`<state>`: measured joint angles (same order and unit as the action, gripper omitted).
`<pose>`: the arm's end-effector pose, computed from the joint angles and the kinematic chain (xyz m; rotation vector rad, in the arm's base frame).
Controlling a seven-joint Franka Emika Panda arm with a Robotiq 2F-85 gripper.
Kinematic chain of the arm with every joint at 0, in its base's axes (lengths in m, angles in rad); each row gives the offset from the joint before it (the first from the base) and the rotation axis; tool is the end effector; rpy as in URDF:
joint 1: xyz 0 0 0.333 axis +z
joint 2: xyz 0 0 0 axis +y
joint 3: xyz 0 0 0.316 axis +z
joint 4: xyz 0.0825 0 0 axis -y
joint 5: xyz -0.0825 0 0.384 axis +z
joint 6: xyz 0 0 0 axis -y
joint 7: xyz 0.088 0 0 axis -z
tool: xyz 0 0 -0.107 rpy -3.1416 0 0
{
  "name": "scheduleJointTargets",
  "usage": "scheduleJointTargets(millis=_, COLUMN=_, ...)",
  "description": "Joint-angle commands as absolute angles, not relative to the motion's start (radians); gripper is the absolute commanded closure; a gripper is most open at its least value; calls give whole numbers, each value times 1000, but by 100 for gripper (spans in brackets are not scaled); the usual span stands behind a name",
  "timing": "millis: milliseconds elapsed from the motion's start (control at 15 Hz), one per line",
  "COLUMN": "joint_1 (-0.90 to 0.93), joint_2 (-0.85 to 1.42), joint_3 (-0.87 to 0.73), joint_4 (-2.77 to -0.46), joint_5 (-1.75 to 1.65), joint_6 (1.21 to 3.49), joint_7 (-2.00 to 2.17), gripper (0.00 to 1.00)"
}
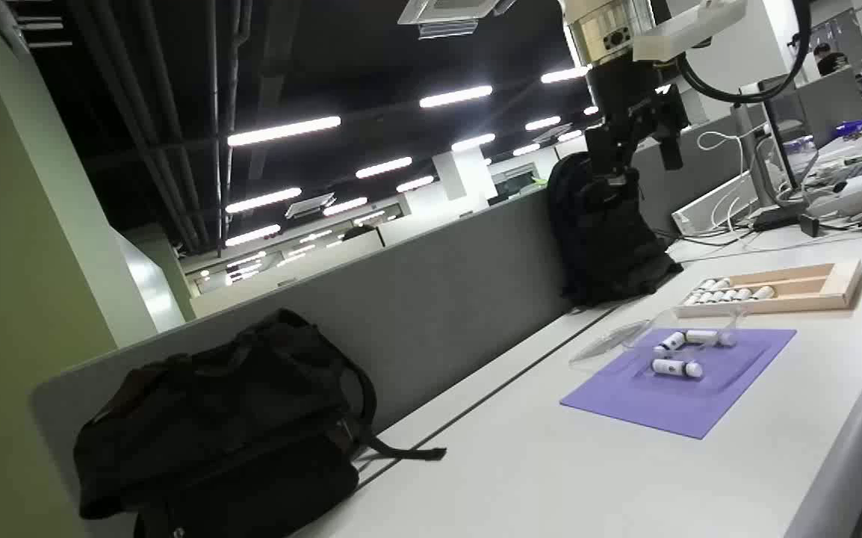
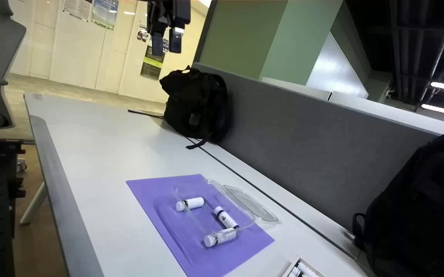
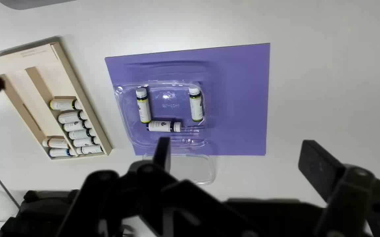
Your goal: Take a bottle from the clear container and put it on the tray
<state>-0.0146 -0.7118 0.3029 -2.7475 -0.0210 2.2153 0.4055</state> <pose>0.3322 0.0922 0.4286 2.9597 -0.2387 0.3181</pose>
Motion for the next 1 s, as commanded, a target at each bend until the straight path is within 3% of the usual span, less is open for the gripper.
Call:
scheduleJointTargets(millis=0, joint_1=1, joint_2=-709, joint_3=288, joint_4=-2746, joint_5=-34, joint_6=2212, joint_7=415, gripper=0)
scheduleJointTargets(millis=600, joint_1=1, joint_2=-709, joint_3=288, joint_4=-2746, joint_5=-34, joint_6=2212, joint_7=415, gripper=0)
scheduleJointTargets(millis=933, joint_1=-6, joint_2=-569, joint_3=212, joint_4=-2763, joint_5=-134, joint_6=2492, joint_7=166, gripper=0)
